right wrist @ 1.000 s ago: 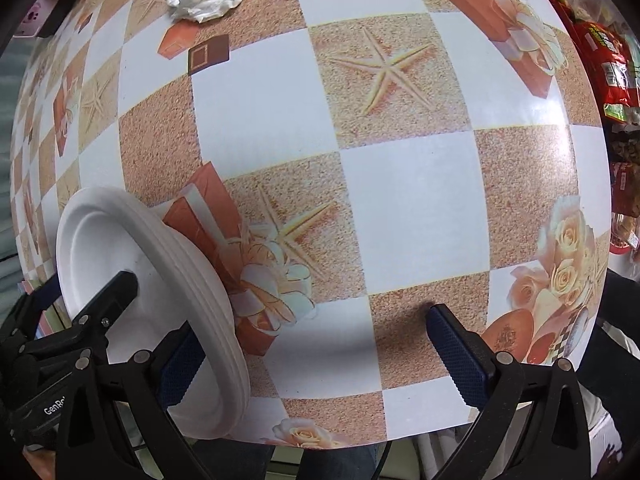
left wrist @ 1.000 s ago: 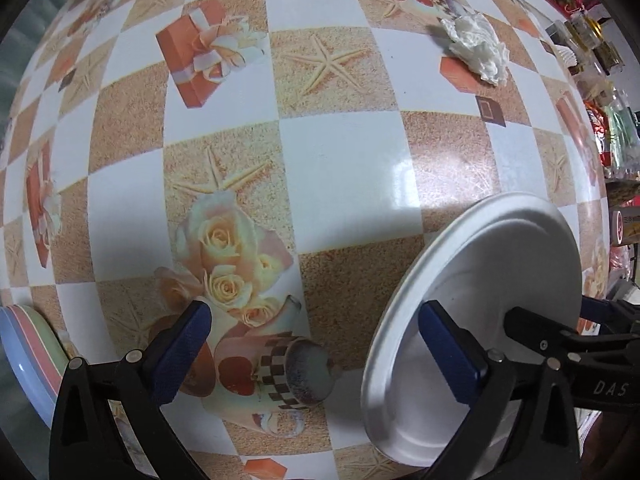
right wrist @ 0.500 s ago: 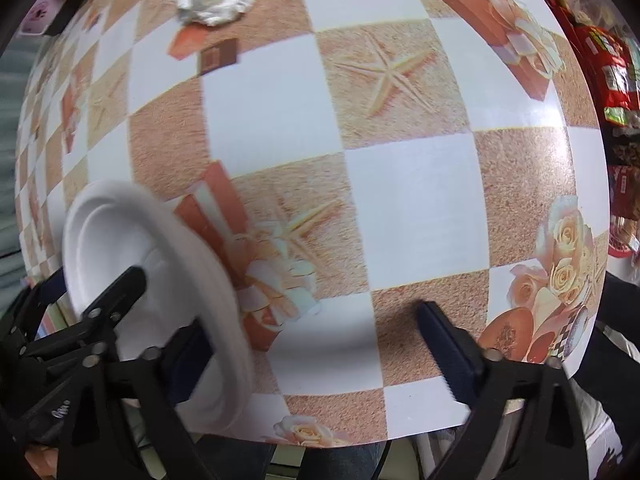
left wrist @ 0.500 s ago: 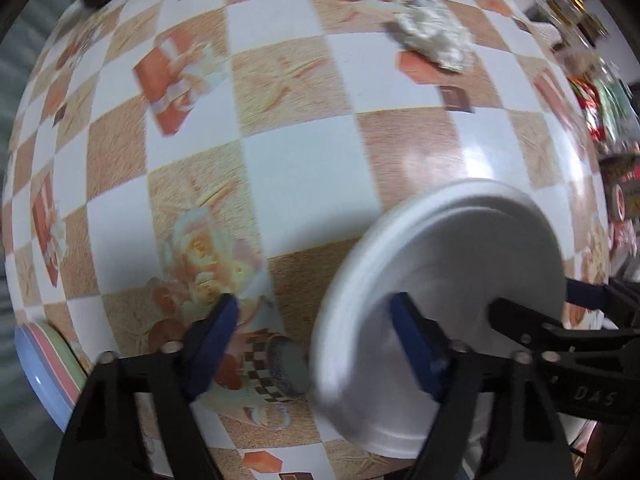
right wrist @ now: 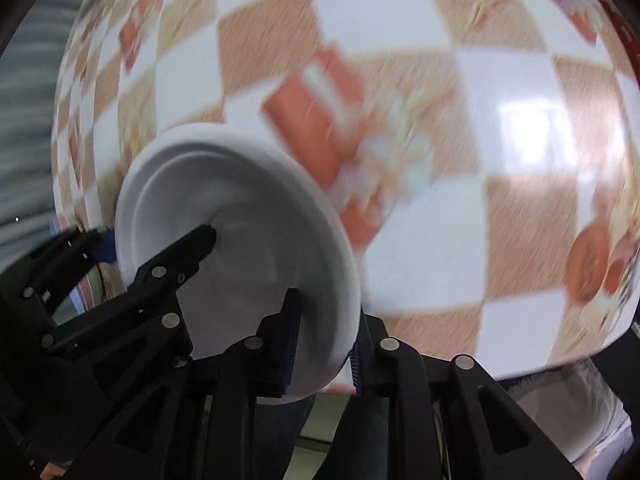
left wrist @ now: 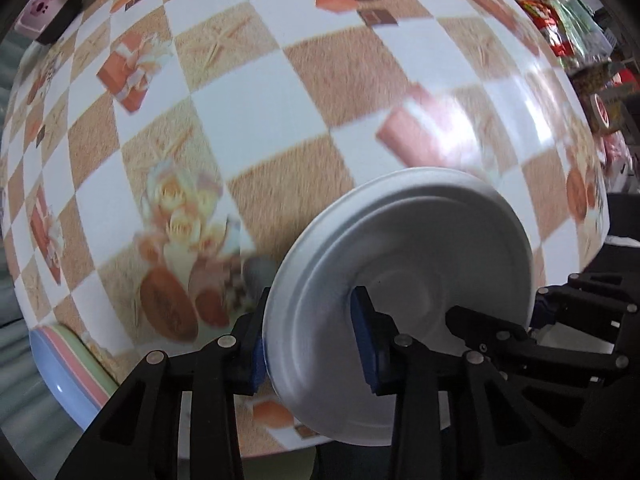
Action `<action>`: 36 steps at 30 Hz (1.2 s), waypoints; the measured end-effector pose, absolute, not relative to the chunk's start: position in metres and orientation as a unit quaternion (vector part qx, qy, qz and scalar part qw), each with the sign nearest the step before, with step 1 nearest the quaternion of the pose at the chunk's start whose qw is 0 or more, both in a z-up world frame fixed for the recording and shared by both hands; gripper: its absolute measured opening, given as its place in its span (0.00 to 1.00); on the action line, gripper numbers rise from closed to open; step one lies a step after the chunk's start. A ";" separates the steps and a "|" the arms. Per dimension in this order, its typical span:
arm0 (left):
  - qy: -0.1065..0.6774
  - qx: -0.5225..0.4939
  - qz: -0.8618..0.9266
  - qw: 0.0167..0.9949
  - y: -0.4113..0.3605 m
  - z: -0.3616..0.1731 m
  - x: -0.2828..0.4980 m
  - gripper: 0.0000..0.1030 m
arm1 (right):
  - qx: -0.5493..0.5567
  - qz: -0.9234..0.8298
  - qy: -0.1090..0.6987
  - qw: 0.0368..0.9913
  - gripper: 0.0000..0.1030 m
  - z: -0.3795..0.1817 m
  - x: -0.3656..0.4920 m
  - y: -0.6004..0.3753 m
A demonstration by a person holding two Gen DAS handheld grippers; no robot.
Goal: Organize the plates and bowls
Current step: 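Lift the white bowls with both grippers and carry toward the blue plate stack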
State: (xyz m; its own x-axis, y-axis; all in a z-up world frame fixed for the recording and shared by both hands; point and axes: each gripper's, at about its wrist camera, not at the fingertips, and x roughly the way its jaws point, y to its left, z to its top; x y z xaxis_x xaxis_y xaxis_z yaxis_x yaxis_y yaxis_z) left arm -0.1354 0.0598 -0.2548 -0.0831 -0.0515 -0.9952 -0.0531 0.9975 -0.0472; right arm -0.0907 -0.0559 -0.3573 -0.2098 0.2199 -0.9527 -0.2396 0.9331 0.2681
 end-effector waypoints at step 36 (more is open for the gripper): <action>0.662 -0.090 0.054 0.742 0.180 -0.172 -0.226 0.39 | -0.114 0.254 0.676 0.683 0.23 -0.271 -0.130 0.088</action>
State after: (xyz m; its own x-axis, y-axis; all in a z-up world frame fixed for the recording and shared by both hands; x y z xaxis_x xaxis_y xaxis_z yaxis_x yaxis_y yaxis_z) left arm -0.2259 0.1801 -0.1720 0.1164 -0.0382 -0.9925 -0.1998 0.9779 -0.0611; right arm -0.1298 0.0879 -0.2714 -0.0421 0.1920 -0.9805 -0.5003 0.8454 0.1870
